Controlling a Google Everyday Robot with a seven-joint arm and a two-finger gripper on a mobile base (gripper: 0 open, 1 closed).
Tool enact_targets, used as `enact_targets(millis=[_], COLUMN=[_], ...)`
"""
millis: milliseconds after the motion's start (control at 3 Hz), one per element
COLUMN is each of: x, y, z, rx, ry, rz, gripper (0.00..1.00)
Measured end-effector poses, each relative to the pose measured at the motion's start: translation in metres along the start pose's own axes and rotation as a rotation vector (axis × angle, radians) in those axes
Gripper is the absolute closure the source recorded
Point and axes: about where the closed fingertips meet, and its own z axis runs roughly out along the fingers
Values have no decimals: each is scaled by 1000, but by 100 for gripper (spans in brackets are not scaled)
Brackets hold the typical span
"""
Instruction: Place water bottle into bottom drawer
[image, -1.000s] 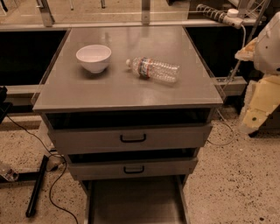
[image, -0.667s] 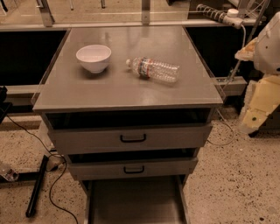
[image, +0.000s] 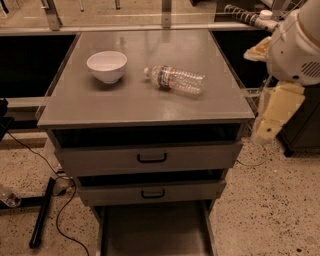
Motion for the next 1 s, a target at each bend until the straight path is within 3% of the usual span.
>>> enact_targets(millis=[667, 1000], x=[-44, -44], y=[-54, -55], z=[26, 26], rx=[89, 88], ry=[-214, -214], rz=[-127, -126], gripper=[0, 0])
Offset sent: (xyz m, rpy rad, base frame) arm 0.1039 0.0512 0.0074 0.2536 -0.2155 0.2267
